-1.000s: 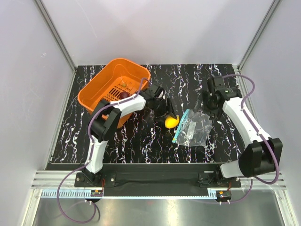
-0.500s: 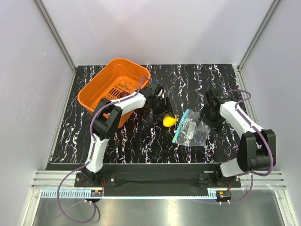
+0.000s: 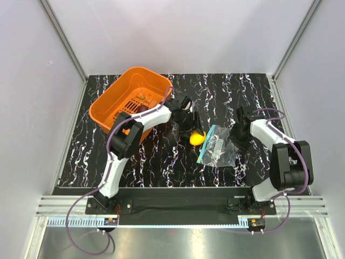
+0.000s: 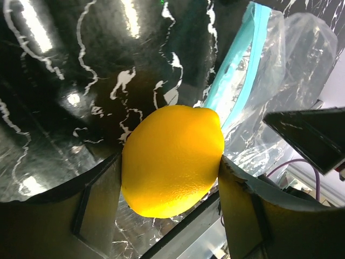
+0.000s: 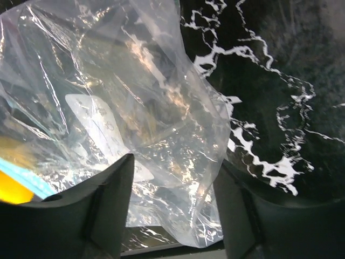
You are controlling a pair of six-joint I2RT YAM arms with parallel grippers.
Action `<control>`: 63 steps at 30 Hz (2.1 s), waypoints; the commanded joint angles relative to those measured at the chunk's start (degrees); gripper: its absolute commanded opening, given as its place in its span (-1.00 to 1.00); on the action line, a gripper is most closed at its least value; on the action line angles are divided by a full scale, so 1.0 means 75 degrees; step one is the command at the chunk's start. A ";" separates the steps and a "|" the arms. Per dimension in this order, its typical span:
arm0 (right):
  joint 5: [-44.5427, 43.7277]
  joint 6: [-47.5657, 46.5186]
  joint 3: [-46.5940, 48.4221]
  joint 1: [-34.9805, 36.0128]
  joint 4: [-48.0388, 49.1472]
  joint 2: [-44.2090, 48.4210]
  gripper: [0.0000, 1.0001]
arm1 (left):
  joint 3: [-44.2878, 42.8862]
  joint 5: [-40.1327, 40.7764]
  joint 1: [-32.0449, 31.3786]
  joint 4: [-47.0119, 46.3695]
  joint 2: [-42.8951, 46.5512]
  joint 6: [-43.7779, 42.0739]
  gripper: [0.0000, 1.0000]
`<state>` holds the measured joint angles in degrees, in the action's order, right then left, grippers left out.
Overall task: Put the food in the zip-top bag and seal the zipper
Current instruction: Place the fake fruit in the zipper food storage bag.
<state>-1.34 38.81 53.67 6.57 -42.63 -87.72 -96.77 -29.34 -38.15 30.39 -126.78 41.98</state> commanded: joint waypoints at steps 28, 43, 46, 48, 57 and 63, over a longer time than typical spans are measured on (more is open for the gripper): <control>0.0156 -0.0510 0.0461 -0.0055 0.0879 -0.0972 0.18 | -0.0316 -0.1232 -0.0327 -0.1028 -0.0463 0.0848 -0.28; 0.0648 -0.0944 0.0731 0.0120 0.0762 -0.0784 0.11 | -0.1371 -0.0798 -0.0585 -0.0453 -0.0533 0.0777 -0.25; 0.0800 -0.0991 0.0684 0.0132 0.0786 -0.0609 0.11 | -0.1113 -0.0939 -0.0585 -0.0875 -0.0557 0.1106 -0.24; 0.0987 -0.0991 0.0649 0.0120 0.0844 -0.0503 0.11 | -0.0926 -0.0916 -0.0585 -0.1005 -0.0638 0.1188 -0.24; 0.1456 -0.1002 0.0461 0.0120 0.1079 -0.0421 0.07 | -0.1066 -0.0904 -0.0655 -0.1322 -0.0885 0.1434 0.10; 0.1550 -0.0944 0.0578 0.0132 0.1055 -0.0468 0.07 | -0.1148 -0.1244 -0.0726 -0.1346 -0.0827 0.1388 0.36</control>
<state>7.84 31.88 56.97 7.11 -36.23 -92.75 -103.37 -35.46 -42.70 22.63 -133.91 52.16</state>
